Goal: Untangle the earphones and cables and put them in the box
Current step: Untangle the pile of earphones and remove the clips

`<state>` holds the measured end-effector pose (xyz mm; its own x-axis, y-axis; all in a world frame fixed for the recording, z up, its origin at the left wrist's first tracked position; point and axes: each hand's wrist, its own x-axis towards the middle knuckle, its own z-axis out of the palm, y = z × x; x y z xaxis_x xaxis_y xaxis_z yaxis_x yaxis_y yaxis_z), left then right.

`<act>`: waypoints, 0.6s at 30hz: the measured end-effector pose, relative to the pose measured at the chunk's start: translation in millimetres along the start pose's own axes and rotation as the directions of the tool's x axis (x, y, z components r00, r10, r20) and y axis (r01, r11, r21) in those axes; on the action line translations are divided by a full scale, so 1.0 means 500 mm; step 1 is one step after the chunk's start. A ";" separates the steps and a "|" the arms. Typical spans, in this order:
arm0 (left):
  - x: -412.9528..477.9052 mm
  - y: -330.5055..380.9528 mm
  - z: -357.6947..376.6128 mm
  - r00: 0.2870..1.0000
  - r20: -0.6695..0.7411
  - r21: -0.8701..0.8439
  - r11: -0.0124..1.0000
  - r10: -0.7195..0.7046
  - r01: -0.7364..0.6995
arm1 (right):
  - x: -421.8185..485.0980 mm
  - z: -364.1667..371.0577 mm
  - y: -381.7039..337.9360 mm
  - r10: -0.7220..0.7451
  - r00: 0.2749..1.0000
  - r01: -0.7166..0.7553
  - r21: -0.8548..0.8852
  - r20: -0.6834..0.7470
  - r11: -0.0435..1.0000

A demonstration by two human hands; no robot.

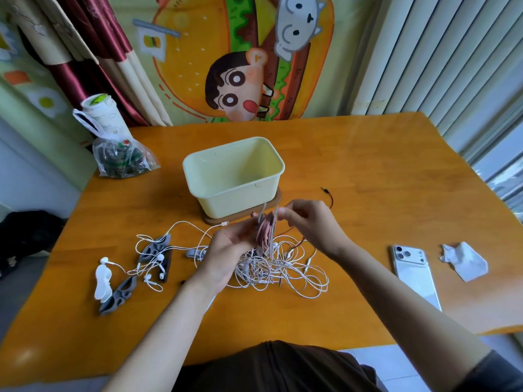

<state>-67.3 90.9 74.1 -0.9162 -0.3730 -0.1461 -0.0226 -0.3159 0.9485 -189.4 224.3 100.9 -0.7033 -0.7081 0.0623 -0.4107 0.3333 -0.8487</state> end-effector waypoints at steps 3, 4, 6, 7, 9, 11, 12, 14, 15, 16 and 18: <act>0.002 0.014 0.015 0.999 0.034 -0.203 0.979 -0.033 0.039 | -0.006 0.030 0.005 0.064 0.998 -0.066 0.161 0.018 0.985; 0.003 0.018 0.018 0.998 0.052 -0.262 0.964 -0.027 0.040 | -0.009 0.040 0.006 0.079 0.996 -0.084 0.189 0.035 0.978; 0.011 0.024 0.022 0.999 0.052 -0.325 0.946 -0.007 0.023 | -0.020 0.061 0.006 0.100 0.992 -0.114 0.232 0.073 0.966; 0.016 0.024 0.023 1.000 0.026 -0.342 0.940 -0.007 0.015 | -0.027 0.070 0.005 0.109 0.991 -0.126 0.252 0.083 0.960; 0.023 0.022 0.022 0.997 -0.065 -0.378 0.926 -0.030 0.003 | -0.038 0.085 0.003 0.127 0.988 -0.147 0.274 0.088 0.950; 0.029 0.017 0.020 0.988 -0.146 -0.391 0.920 -0.057 -0.004 | -0.044 0.099 0.000 0.136 0.985 -0.160 0.291 0.102 0.943; 0.031 0.012 0.020 0.982 -0.175 -0.398 0.917 -0.075 0.000 | -0.047 0.106 0.000 0.139 0.984 -0.167 0.295 0.114 0.941; 0.034 0.006 0.018 0.967 -0.230 -0.433 0.901 -0.113 0.002 | -0.051 0.120 0.000 0.142 0.982 -0.172 0.290 0.122 0.941; 0.035 0.007 0.019 0.959 -0.258 -0.451 0.893 -0.120 -0.009 | -0.052 0.125 0.001 0.145 0.982 -0.174 0.283 0.121 0.943; 0.035 0.008 0.019 0.951 -0.286 -0.459 0.888 -0.119 -0.027 | -0.053 0.129 0.001 0.147 0.981 -0.175 0.268 0.122 0.947; 0.036 0.012 0.020 0.934 -0.342 -0.445 0.893 -0.103 -0.065 | -0.056 0.132 0.004 0.139 0.982 -0.165 0.219 0.129 0.962</act>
<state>-87.7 91.1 80.2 -0.7166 -0.6144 -0.3302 0.2172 -0.6464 0.7314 -132.2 203.6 63.0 -0.6726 -0.7294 -0.1247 -0.1520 0.3011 -0.9414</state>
